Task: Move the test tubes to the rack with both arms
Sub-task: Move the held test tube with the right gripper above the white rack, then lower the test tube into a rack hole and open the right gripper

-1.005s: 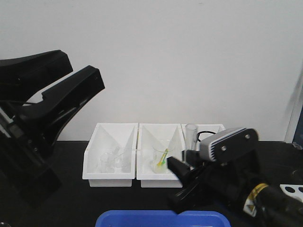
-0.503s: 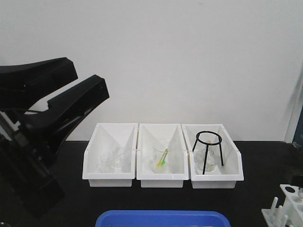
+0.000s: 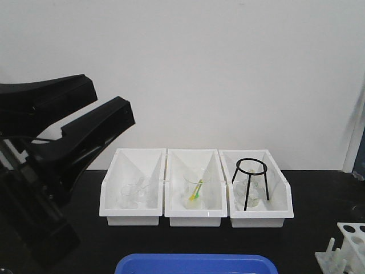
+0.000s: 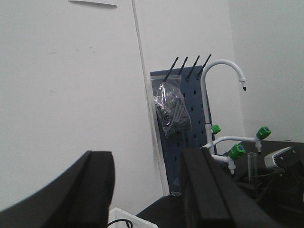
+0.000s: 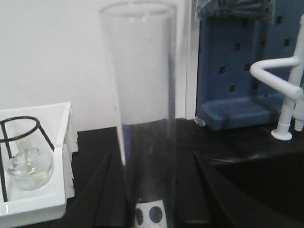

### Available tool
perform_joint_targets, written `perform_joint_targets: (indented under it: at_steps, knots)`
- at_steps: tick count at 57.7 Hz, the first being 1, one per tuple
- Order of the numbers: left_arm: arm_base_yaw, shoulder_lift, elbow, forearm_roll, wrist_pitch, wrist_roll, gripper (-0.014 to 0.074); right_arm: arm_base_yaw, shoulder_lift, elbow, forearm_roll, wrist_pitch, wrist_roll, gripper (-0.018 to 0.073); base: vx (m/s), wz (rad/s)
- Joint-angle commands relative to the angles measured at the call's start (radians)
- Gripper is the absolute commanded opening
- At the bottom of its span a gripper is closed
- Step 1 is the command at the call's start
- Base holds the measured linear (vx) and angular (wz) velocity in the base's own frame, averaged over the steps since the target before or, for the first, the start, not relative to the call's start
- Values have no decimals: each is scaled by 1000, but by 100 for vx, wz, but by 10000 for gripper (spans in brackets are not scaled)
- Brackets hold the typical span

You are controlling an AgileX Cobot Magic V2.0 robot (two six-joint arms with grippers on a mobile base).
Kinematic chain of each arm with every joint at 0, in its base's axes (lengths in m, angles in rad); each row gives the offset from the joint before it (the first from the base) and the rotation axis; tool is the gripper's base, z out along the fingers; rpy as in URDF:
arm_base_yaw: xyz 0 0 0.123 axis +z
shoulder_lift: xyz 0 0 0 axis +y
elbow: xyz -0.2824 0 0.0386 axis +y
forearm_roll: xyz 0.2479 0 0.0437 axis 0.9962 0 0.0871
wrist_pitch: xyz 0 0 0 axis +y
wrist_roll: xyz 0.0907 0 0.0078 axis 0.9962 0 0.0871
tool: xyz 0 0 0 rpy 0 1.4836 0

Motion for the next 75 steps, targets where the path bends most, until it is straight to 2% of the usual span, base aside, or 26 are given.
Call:
perform_joint_targets:
  at_steps: [1, 12, 19, 64, 75]
  knots:
    - [-7, -13, -38, 0, -60, -1, 435, -7, 9, -28, -11, -142, 23, -6, 0, 0]
    - [-7, -13, -38, 0, -50, -1, 435, -7, 50, -28, -106, -191, 85, -6, 0, 0]
    - [-7, -13, -38, 0, -39, -1, 435, -7, 76, -28, -132, -191, 121, -6, 0, 0]
    - [-7, -13, -38, 0, -5, -3, 435, -7, 254, -28, -136, -193, 119, -6, 0, 0]
    - [-7, -13, -38, 0, 15, -3, 435, -7, 349, -28, -143, -256, 119, -6, 0, 0]
